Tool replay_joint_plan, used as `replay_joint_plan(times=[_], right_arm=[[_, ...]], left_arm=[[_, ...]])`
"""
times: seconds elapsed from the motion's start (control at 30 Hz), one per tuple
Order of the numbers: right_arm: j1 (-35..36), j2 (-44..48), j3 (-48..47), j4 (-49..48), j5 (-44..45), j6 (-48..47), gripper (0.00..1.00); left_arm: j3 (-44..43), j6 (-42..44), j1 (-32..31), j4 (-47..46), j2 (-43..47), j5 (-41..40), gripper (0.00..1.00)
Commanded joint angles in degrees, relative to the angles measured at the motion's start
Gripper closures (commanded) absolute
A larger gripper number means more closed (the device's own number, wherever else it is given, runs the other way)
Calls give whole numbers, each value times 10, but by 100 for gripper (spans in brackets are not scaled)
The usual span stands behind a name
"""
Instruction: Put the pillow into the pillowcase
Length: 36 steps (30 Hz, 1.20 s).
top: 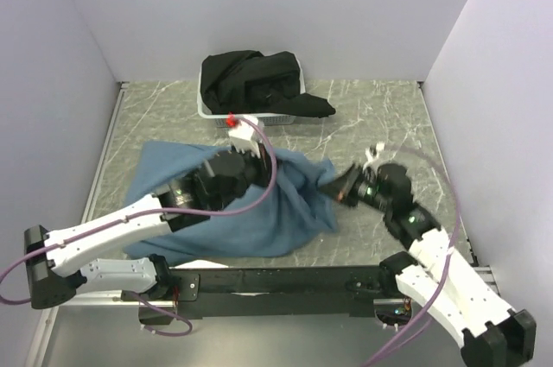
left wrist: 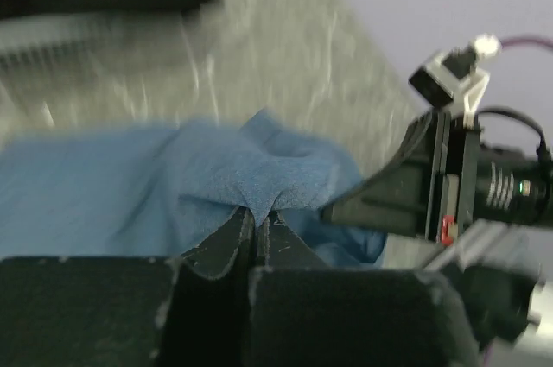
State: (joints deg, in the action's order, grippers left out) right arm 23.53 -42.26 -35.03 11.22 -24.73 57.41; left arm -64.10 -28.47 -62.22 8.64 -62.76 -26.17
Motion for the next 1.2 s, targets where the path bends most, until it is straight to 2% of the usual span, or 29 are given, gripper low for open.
replay_joint_plan(times=[0.0,0.17,0.27,0.33,0.43,0.5,0.67,0.83,1.0,1.17], right_arm=[[0,94,123,3,29,-21,94],[1,229,176,91,75,-20,89],[2,268,161,149,107,-47,79],[1,282,132,170,135,-69,70],[0,285,72,188,165,-101,66],[1,265,24,196,182,-127,66],[7,222,9,146,100,-146,71],[42,255,93,108,82,-129,76],[77,282,180,45,58,-93,82],[121,256,208,-26,67,-75,82]], left_arm=[[48,-120,4,-61,50,88,99],[24,-129,7,30,107,64,99],[13,-128,8,72,140,57,98],[18,-114,9,89,159,94,96],[21,-97,9,109,149,165,93],[28,-102,9,107,132,193,91],[39,-117,9,77,70,237,91],[34,-135,9,60,24,248,91],[52,-157,8,47,15,256,92],[62,-172,8,44,10,264,92]])
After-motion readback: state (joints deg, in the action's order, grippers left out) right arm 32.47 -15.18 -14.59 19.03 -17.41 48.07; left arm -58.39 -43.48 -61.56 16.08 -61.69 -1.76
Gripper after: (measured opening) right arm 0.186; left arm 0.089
